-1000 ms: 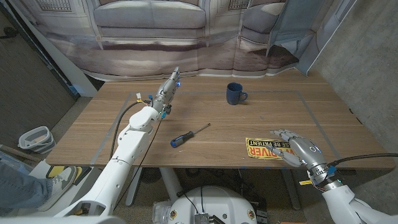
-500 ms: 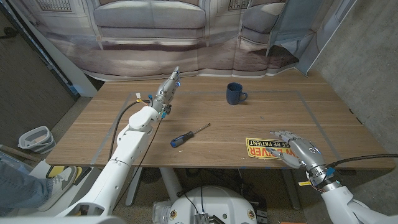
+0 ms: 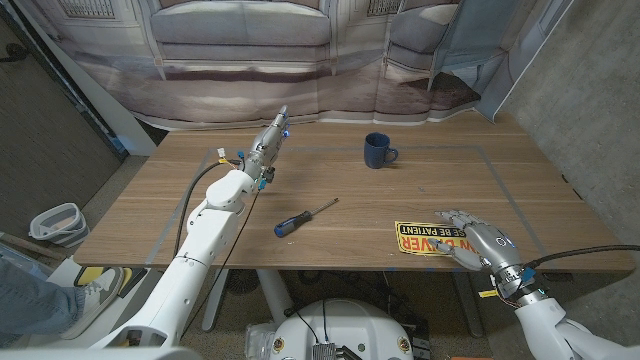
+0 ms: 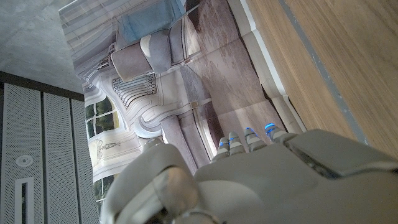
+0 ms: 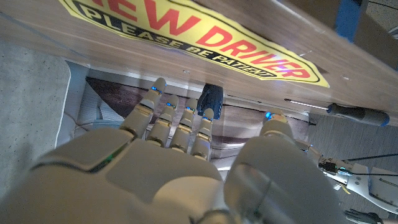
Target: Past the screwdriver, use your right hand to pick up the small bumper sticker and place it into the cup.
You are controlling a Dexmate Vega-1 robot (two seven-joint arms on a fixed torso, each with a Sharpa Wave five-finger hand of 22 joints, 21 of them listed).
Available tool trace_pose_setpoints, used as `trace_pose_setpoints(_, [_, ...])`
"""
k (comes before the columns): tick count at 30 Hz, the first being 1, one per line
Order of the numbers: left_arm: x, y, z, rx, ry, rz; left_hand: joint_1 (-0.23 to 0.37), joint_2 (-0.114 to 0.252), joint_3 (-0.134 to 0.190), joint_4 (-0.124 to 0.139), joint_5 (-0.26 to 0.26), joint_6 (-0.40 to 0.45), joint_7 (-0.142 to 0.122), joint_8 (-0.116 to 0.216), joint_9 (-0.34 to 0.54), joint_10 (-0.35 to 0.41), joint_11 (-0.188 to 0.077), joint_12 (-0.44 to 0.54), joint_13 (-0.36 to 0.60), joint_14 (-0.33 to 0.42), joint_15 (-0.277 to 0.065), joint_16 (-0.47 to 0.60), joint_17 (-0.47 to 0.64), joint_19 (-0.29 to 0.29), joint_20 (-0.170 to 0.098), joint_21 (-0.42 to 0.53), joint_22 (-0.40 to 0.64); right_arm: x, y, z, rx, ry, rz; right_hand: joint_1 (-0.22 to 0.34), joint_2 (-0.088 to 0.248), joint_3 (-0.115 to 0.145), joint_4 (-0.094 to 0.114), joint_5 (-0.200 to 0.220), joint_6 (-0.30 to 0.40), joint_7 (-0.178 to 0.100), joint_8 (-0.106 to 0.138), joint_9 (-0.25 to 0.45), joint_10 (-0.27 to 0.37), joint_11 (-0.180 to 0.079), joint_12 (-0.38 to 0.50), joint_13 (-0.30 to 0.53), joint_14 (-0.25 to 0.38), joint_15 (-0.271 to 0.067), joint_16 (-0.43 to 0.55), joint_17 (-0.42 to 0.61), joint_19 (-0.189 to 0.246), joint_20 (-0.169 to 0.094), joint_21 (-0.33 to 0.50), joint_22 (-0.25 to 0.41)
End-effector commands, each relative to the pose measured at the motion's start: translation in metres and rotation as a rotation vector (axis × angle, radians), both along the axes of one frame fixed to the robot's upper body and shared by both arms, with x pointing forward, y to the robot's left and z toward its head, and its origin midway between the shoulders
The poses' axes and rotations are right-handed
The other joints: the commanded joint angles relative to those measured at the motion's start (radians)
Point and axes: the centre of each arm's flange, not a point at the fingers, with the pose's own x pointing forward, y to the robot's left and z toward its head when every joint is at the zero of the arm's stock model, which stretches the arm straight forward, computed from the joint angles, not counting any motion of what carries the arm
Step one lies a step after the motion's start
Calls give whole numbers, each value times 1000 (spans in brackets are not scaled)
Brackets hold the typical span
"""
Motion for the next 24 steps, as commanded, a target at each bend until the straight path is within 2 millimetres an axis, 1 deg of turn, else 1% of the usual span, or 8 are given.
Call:
trace_pose_setpoints(1, [2,-4,2,-1,3,-2,11,1,-11,0,-1,-2,-3,-3,4,-3,-3,1,6,-4,3,0,1,-3,8,0,3,5,-5,-2,16,41,0,20,-6,0,-12,11,-24,-2,-10,6,-23,-3,-9,3,-11,-42,-4,3,10,20,-1,4])
trace_pose_setpoints(6, [2,-6,3,1,1,-3,11,2,-12,1,-1,-2,-2,-3,4,-3,-1,1,6,-4,2,0,1,-2,6,1,3,5,-6,-6,16,53,0,32,-17,-3,-13,19,-48,1,-14,7,-44,4,-16,4,-27,-38,-6,4,13,39,-2,4])
trace_pose_setpoints(11, [2,-7,4,7,4,-4,11,2,-13,1,-1,-2,-3,-3,4,-4,-2,0,6,-4,3,0,1,-2,7,1,3,6,-6,-12,0,65,-10,38,-22,-4,-14,24,-52,2,-14,7,-50,11,-18,4,-32,-37,-6,4,8,41,-4,4])
trace_pose_setpoints(24, [1,-8,4,14,8,-3,12,2,-15,1,-1,-1,-3,-3,4,-4,-1,0,6,-5,3,0,1,-2,6,1,4,11,-8,-16,2,77,-30,58,-23,-1,-16,33,-41,1,-5,8,-55,10,-17,6,-34,-37,-3,5,9,40,-5,4])
